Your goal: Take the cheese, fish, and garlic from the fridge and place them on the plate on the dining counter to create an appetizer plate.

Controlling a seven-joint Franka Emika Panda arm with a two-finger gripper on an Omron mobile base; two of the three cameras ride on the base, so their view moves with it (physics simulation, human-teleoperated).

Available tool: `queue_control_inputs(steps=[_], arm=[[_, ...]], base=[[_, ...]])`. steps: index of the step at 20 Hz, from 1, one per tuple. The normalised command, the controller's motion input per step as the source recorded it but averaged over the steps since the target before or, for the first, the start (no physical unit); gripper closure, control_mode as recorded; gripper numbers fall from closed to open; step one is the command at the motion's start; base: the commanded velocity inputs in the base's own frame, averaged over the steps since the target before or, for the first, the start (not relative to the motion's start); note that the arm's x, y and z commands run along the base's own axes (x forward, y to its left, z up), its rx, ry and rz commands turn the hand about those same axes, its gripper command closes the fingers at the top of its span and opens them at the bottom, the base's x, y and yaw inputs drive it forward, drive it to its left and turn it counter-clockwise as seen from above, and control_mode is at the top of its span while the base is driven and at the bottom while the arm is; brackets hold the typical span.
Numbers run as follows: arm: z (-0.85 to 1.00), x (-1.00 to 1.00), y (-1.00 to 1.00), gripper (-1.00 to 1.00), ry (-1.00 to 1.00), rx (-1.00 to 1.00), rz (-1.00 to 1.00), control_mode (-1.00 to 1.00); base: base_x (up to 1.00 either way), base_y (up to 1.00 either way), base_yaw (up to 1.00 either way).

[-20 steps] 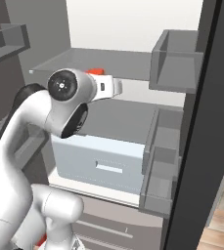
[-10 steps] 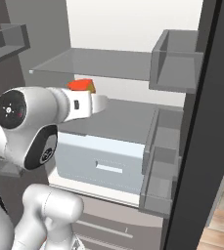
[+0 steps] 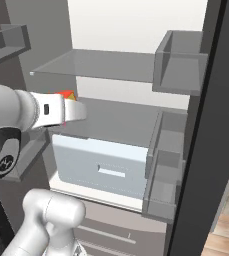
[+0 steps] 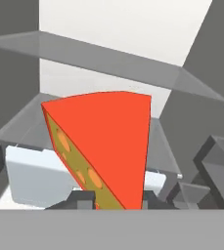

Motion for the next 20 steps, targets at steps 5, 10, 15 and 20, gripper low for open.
queue_control_inputs(steps=[5,10,15,20], arm=[[-0.01,-0.16,0.04,1.00,0.04,0.00,0.00,1.00],[0.00,0.00,0.00,1.00,0.00,0.00,0.00,1.00],[0.00,0.00,0.00,1.00,0.00,0.00,0.00,1.00],[0.00,0.00,0.00,1.00,0.00,0.00,0.00,1.00]], base=[[-0.11,0.00,0.00],[-0.98,0.00,0.00],[-0.97,0.03,-0.08],[-0.48,0.09,-0.74]])
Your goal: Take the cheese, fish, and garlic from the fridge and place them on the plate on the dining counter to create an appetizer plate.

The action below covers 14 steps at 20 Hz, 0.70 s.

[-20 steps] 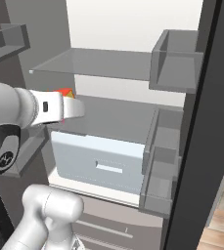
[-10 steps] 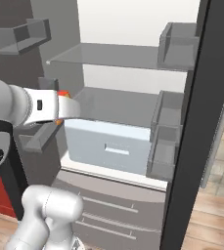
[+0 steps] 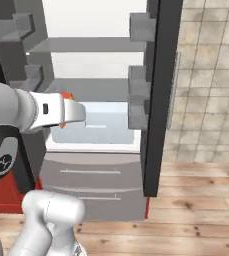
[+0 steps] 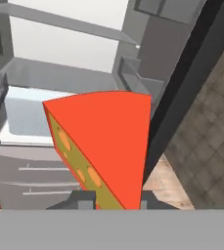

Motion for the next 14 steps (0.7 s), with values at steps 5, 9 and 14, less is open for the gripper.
queue_control_inputs(steps=[5,9,14], arm=[[0.00,0.00,0.00,1.00,0.00,0.00,0.00,1.00],[0.00,0.00,0.00,1.00,0.00,0.00,0.00,1.00],[0.00,0.00,0.00,1.00,0.00,0.00,0.00,1.00]], base=[[-0.26,0.00,-0.95],[-0.37,0.00,-0.93],[-0.46,0.00,-0.91]])
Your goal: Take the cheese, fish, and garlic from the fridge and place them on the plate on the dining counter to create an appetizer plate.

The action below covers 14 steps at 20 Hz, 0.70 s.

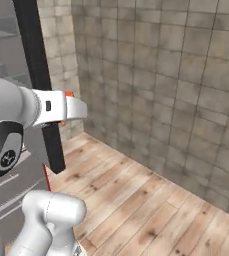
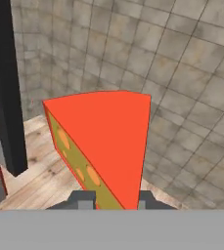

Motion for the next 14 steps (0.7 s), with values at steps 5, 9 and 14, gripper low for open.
queue_control_inputs(steps=[5,9,14], arm=[[0.00,0.00,0.00,1.00,0.00,0.00,0.00,1.00],[0.00,0.00,0.00,1.00,0.00,0.00,0.00,1.00],[0.00,0.00,0.00,1.00,0.00,0.00,0.00,1.00]], base=[[-0.46,0.00,-0.91],[-0.50,0.00,-0.90],[-0.54,0.00,-0.88]])
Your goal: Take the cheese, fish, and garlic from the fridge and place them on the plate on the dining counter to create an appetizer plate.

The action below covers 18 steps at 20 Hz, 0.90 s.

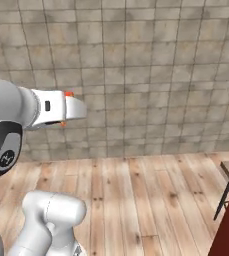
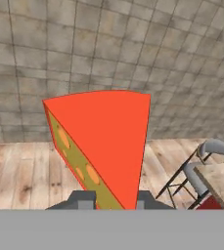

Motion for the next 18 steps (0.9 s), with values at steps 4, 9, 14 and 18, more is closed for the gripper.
queue_control_inputs(steps=[4,9,14,18], arm=[[0.00,0.00,0.00,1.00,0.00,0.00,0.00,1.00],[0.00,0.00,0.00,1.00,0.00,0.00,0.00,1.00],[0.00,0.00,0.00,1.00,0.00,0.00,0.00,1.00],[0.00,0.00,0.00,1.00,0.00,0.00,0.00,1.00]], base=[[-0.57,0.00,-0.85],[-0.49,0.00,-0.83],[-0.03,0.00,-0.74],[0.29,0.12,-0.65]])
